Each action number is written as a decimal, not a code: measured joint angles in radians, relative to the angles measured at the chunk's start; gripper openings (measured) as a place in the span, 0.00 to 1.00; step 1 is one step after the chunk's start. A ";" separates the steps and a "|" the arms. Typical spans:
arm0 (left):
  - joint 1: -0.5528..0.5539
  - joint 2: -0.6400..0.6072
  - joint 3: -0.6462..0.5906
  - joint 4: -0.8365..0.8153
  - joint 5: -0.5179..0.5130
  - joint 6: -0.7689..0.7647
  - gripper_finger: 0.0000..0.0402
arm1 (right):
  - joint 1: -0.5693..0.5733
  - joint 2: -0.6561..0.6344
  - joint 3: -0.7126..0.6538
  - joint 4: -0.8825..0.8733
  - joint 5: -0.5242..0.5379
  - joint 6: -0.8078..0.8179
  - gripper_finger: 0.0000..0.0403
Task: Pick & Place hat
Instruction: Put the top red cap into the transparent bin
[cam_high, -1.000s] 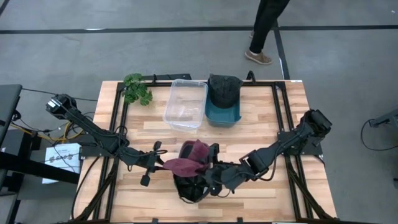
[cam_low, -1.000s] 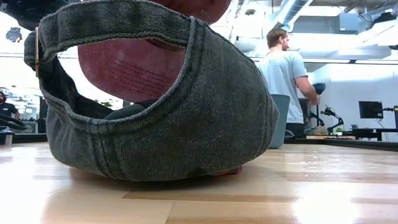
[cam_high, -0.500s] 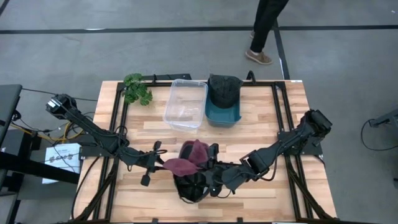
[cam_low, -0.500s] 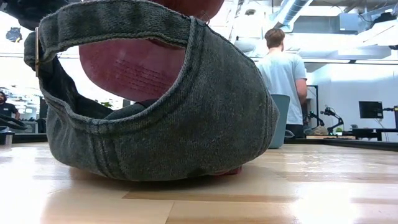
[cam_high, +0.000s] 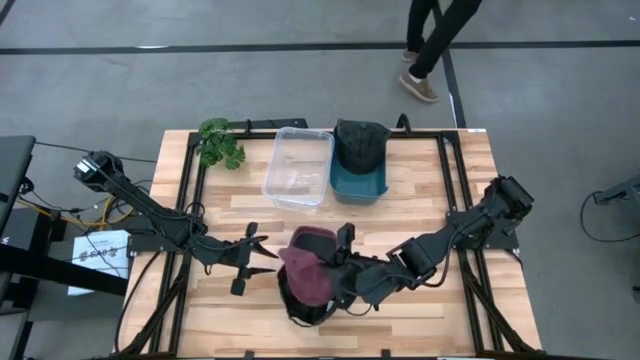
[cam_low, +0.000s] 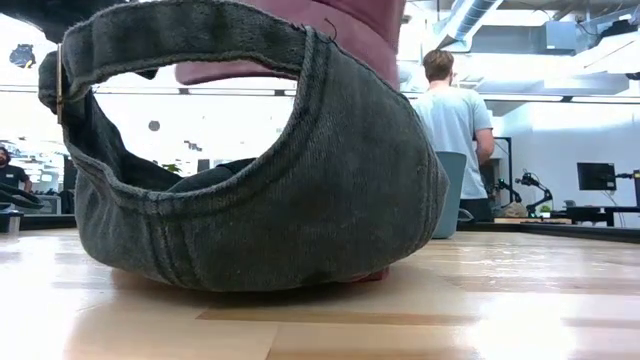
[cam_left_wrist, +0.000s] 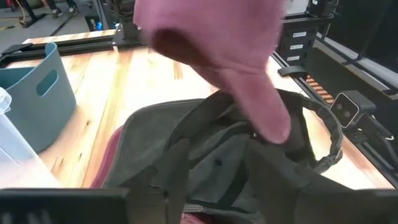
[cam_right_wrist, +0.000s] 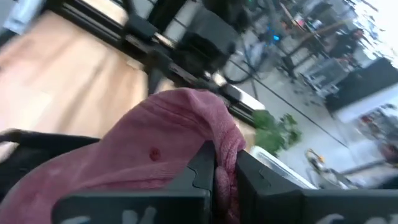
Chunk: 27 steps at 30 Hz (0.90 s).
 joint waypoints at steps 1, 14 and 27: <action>0.000 0.000 0.000 0.001 0.000 0.001 0.41 | -0.005 0.000 0.013 -0.016 0.016 -0.002 0.03; 0.000 0.000 0.000 0.003 0.000 0.002 0.46 | -0.214 -0.015 0.238 -0.247 -0.023 -0.060 0.03; 0.000 0.000 0.000 0.011 0.000 0.002 0.46 | -0.596 -0.015 0.359 -0.212 -0.442 -0.082 0.03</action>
